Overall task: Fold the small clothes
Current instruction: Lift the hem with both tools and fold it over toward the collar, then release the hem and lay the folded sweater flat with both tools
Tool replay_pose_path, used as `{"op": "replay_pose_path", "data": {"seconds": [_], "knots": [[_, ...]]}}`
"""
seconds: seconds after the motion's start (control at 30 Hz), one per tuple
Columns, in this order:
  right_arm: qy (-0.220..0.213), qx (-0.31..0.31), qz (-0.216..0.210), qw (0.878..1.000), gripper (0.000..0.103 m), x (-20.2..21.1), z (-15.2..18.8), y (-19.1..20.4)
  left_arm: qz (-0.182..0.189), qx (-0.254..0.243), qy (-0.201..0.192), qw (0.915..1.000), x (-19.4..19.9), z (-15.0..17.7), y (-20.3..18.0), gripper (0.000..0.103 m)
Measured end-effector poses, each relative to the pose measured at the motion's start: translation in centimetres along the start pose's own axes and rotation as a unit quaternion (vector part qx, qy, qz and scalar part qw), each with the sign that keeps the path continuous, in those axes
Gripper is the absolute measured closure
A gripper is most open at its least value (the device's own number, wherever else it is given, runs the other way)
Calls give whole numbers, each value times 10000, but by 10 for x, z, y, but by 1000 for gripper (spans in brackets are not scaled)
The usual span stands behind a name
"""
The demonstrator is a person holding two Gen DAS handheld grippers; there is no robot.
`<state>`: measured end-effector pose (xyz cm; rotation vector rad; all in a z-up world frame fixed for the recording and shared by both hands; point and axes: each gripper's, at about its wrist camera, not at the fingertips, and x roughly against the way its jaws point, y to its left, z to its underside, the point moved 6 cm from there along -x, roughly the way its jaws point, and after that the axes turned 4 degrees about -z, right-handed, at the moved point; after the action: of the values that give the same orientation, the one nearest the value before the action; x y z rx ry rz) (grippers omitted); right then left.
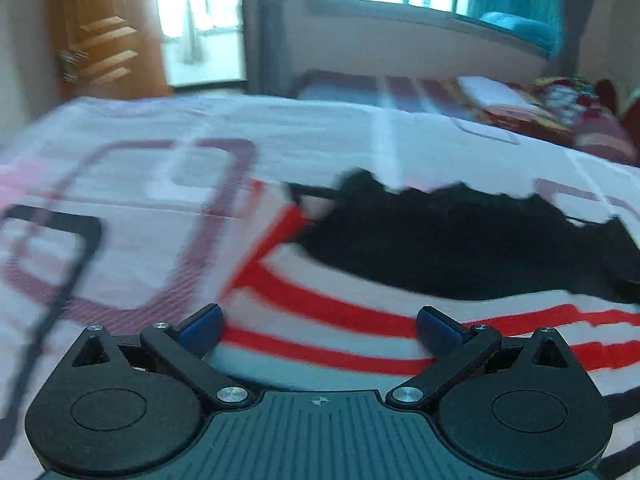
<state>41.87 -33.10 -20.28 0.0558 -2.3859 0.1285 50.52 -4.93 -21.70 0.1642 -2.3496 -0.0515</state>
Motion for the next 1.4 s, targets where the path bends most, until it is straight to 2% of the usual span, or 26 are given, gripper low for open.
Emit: {"op": "replay_pose_path", "data": {"seconds": [0.1, 0.2, 0.3, 0.4, 0.47, 0.67, 0.77, 0.87, 0.93, 1.03, 1.13, 1.23, 1.3, 1.4], "knots": [[-64, -332, 6, 9994, 64, 15, -4, -5, 123, 57, -213, 9997, 26, 1, 6, 0], [-325, -274, -312, 9986, 64, 44, -6, 17, 377, -176, -266, 9988, 44, 6, -9, 0], [-304, -77, -713, 9970, 68, 52, -5, 54, 316, -390, -135, 9987, 41, 14, -21, 0], [-143, 21, -863, 9962, 70, 49, 4, 76, 279, -189, 224, 9992, 25, 27, -10, 0], [-45, 168, -715, 9973, 70, 47, 14, 75, 393, 97, 296, 9987, 23, 30, 2, 0], [-94, 229, -156, 9996, 71, 50, 32, 29, 478, 95, 254, 9985, 24, 35, 7, 0], [-20, -66, -5, 10000, 70, 51, 36, 12, 473, 24, 222, 9986, 30, 36, 10, 0], [84, 56, 208, 9997, 70, 57, 35, 19, 445, -23, 134, 9989, 45, 37, 15, 0], [43, -51, 285, 9996, 68, 68, 33, 24, 586, -52, 86, 9982, 55, 37, 16, 0], [-136, -154, 119, 9997, 68, 90, 35, 41, 781, -58, 91, 9969, 65, 38, 11, 0], [-82, -211, -35, 9997, 68, 99, 42, 63, 919, -231, 137, 9954, 69, 43, -1, 0], [2, -163, -56, 9999, 67, 100, 53, 84, 837, -526, 155, 9950, 68, 53, -11, 0], [46, -13, 32, 10000, 66, 101, 61, 91, 764, -653, 337, 9944, 59, 62, -10, 0], [256, 31, 261, 9993, 67, 97, 74, 84, 711, -740, 296, 9943, 55, 68, -5, 0]]}}
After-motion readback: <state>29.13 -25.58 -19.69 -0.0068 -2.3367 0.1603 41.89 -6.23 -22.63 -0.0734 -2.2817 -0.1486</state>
